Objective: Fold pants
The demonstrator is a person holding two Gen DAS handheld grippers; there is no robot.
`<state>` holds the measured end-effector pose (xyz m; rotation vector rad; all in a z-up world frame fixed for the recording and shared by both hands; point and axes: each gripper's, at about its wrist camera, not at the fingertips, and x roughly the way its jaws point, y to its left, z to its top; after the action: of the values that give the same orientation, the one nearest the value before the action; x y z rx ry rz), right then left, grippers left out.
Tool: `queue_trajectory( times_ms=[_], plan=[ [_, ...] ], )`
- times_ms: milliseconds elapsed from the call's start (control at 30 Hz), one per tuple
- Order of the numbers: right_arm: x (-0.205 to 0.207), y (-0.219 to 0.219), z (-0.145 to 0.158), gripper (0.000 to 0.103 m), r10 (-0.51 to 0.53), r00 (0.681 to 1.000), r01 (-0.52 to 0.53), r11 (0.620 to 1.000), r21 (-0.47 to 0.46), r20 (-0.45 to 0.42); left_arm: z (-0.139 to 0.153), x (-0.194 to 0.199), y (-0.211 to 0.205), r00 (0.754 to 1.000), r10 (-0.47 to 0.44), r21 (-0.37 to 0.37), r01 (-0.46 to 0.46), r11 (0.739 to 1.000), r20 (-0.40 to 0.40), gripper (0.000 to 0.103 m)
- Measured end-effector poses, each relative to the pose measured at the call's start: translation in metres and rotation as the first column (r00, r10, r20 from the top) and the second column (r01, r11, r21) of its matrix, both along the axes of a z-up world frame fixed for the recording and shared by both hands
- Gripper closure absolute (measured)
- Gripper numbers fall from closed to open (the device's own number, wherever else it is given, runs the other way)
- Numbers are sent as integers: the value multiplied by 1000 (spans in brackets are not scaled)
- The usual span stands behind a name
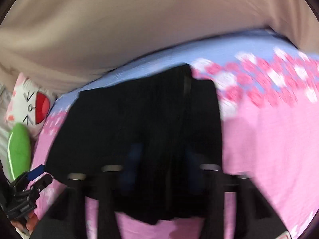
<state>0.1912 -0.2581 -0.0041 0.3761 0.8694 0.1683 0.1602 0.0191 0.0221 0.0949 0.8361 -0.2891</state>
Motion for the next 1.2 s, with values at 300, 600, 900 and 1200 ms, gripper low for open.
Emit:
queue_trajectory(
  times_ms=[300,600,900,1200],
  plan=[
    [-6,-37,23,83,-36,998,42,992,-117,50,7,-4,-11,1000,2,14,-3,1000,26,17],
    [-43,-49,43,73,-58,978,56,998,14,198,-4,9,-3,999,39,-71,-41,997,-34,17],
    [-13,-46,16,86,-41,995,38,999,35,90,1,17,-38,1000,3,-5,-3,1000,-2,17],
    [52,-32,-6,98,-55,999,55,998,-16,5,-16,31,-34,998,40,35,-39,999,-40,17]
  ],
)
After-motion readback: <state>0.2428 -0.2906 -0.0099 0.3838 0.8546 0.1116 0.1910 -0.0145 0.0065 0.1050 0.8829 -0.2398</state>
